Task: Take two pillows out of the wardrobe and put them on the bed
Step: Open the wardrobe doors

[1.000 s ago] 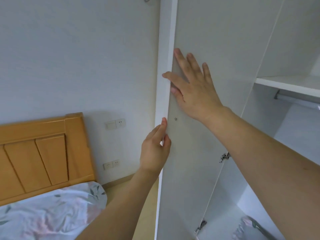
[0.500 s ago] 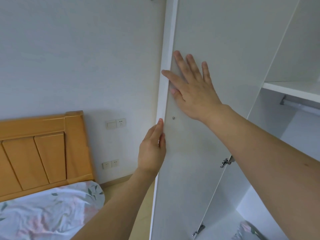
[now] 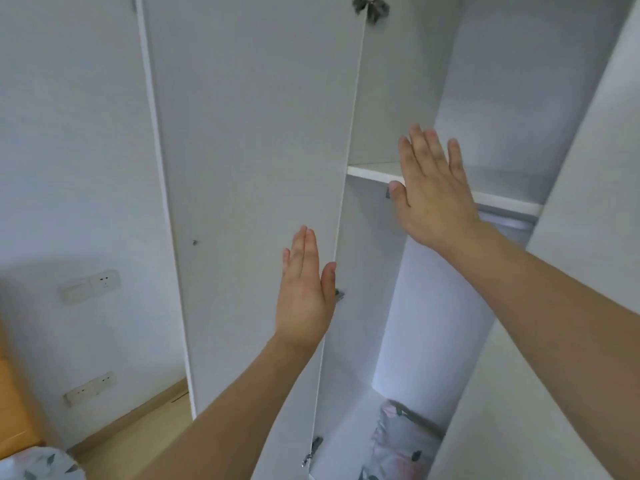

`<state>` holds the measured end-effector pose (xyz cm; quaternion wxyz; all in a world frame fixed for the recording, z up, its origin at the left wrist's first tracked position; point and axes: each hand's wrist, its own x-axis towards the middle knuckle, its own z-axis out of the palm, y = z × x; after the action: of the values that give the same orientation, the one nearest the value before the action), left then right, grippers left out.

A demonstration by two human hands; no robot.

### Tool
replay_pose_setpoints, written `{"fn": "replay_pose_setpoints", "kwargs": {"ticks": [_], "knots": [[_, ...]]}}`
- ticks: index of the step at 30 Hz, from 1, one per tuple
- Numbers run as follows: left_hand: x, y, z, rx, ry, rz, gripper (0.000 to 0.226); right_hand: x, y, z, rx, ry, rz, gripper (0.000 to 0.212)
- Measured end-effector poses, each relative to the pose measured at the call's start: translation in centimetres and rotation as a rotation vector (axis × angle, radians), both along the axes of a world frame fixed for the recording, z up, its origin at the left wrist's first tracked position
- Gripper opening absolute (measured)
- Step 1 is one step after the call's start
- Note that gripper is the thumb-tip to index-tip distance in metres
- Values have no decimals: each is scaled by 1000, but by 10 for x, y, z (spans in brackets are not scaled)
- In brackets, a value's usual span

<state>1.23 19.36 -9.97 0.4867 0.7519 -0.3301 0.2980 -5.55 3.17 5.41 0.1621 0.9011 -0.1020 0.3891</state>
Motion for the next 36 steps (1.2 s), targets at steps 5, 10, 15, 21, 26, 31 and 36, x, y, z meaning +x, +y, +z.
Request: {"fn": "replay_pose_setpoints", "kwargs": {"ticks": [5, 10, 15, 21, 26, 31, 36], "knots": [[-26, -74, 10, 60, 15, -194, 57, -59, -66, 11, -57, -52, -295, 65], [-37, -150, 3, 204, -9, -340, 58, -87, -105, 9, -76, -106, -479, 68], [-43, -208, -16, 363, 12, -537, 56, -85, -133, 1, -8, -162, -588, 70], [-34, -248, -18, 455, 139, -812, 54, -64, -153, -15, 52, -202, -709, 81], [-27, -263, -22, 405, 178, -1029, 31, -59, -158, -17, 22, -205, -774, 88], [-21, -260, -13, 417, 371, -1091, 22, -61, -146, -17, 37, -210, -780, 88], [-27, -231, -11, 425, 444, -1136, 19, -71, -116, -19, 50, -254, -730, 86]]}}
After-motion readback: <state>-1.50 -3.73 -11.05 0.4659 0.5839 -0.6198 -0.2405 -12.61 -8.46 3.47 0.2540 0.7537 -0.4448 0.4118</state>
